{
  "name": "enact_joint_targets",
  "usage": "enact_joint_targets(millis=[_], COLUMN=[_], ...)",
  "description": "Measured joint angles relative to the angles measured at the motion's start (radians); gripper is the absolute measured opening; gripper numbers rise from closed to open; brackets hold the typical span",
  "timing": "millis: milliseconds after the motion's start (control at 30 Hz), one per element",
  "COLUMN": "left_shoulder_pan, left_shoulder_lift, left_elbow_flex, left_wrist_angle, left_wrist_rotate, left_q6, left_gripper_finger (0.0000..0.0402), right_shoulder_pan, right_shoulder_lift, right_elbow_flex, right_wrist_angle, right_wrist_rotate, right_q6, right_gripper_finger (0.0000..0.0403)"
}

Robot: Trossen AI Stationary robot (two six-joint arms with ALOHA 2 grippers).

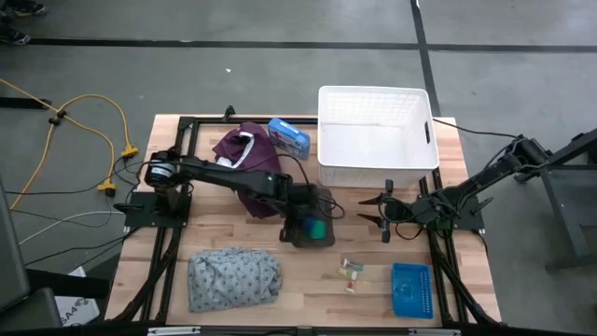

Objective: Pick & Place Medicine items
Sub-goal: Put the blue rolled bandage into the black bin, then put the top yellow pill bottle into the blue bin

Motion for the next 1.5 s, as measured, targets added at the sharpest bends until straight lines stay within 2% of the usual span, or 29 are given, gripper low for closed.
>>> enact_joint_targets(millis=[100, 733, 900, 1033, 1300, 1500], left_shoulder_pan=[-0.005, -0.016, -0.021, -0.051, -0.099, -0.102], left_shoulder_lift=[-0.024, -0.048, -0.096, -0.200, -0.464, -0.619], left_elbow_flex=[0.000, 0.000, -0.012, -0.125, -0.454, -0.607], left_wrist_angle=[-0.004, -0.038, -0.136, -0.072, 0.132, 0.195], left_wrist_rotate=[-0.031, -0.039, -0.059, -0.094, -0.192, -0.210], left_q6=[0.001, 0.005, -0.051, -0.073, -0.174, -0.193], left_gripper_finger=[0.0123, 0.0123, 0.0123, 0.0123, 0.0123, 0.0123], right_shoulder_pan=[0.000, 0.000, 0.000, 0.000, 0.000, 0.000], right_shoulder_lift=[0.000, 0.000, 0.000, 0.000, 0.000, 0.000], right_elbow_flex=[0.000, 0.000, 0.000, 0.000, 0.000, 0.000], right_wrist_angle=[0.001, 0.002, 0.001, 0.002, 0.002, 0.001], right_wrist_rotate=[0.000, 0.000, 0.000, 0.000, 0.000, 0.000], right_q6=[0.000, 0.000, 0.000, 0.000, 0.000, 0.000], right_gripper_finger=[0.0146, 0.0146, 0.0146, 0.0146, 0.0146, 0.0146])
